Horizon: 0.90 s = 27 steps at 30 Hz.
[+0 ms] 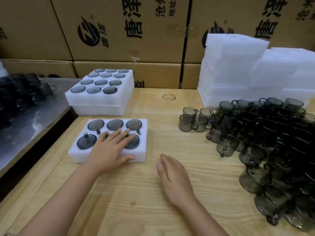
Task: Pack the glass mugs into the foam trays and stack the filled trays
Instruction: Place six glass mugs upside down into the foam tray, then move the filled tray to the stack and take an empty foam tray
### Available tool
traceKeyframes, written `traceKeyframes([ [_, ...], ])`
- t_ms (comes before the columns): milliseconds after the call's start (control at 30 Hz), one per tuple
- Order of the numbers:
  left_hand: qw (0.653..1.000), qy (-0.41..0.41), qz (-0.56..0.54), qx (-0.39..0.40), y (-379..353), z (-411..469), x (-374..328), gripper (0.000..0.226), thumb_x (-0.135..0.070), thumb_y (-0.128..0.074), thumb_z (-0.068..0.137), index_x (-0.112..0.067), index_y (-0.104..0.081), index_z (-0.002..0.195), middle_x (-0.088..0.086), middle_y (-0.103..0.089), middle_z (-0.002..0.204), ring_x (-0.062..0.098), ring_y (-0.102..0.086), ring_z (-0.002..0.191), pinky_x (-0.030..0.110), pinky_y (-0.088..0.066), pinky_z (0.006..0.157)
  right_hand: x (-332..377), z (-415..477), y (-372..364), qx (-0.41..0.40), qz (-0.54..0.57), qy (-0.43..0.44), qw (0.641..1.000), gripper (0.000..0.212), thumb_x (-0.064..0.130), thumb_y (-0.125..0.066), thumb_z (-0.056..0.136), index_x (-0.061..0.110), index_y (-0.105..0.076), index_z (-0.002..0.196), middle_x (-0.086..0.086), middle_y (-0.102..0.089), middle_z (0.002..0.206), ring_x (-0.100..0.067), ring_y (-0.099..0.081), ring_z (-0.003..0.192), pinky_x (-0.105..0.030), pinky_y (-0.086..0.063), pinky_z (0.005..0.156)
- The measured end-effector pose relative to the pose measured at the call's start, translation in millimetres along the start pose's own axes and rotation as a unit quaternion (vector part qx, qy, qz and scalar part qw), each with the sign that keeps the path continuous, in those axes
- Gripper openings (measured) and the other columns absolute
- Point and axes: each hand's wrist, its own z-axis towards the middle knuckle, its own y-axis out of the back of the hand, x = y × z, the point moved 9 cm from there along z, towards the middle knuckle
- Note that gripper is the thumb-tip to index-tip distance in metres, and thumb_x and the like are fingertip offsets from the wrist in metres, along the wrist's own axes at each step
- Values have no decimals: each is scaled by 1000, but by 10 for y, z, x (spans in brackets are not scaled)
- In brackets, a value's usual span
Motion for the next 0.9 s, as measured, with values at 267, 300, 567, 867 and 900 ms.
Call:
traceKeyframes([
  [267, 994, 91, 17, 60, -252, 204, 1039, 78, -63, -51, 85, -35, -16, 149, -10, -16, 158, 12, -19, 144, 37, -19, 112, -25, -3, -51, -3, -47, -5, 999, 58, 52, -22, 97, 22, -26, 147, 7, -36, 149, -7, -25, 138, -20, -11, 112],
  [300, 993, 100, -2, 63, -247, 224, 1132, 79, -60, -57, 84, -35, -19, 148, -7, -23, 156, 14, -24, 143, 38, -21, 112, -25, 0, -49, -2, -48, -4, 999, 57, 51, -22, 98, 23, -26, 147, 7, -36, 149, -7, -25, 138, -19, -10, 112],
  [567, 987, 114, -79, 86, -344, 336, 1550, 77, -43, -76, 75, -32, -33, 139, 0, -51, 125, 29, -50, 112, 40, -35, 93, -11, -5, -48, -2, -47, 6, 999, 57, 52, -22, 97, 23, -27, 146, 9, -36, 148, -5, -23, 139, -18, -10, 112],
  [867, 981, 135, 6, 139, -340, 506, 1527, 76, -43, -70, 80, -35, -22, 139, -3, -46, 129, 22, -48, 117, 40, -30, 98, -28, 0, -73, 8, -54, 4, 999, 56, 51, -23, 98, 24, -26, 146, 10, -32, 150, -4, -20, 140, -19, -7, 113],
  [900, 976, 139, 69, 151, -323, 502, 1487, 77, -44, -67, 83, -34, -18, 141, -2, -39, 141, 20, -39, 131, 47, -22, 109, -23, 1, -69, 7, -56, 5, 998, 55, 51, -24, 98, 24, -26, 146, 10, -32, 150, -4, -20, 140, -19, -7, 114],
])
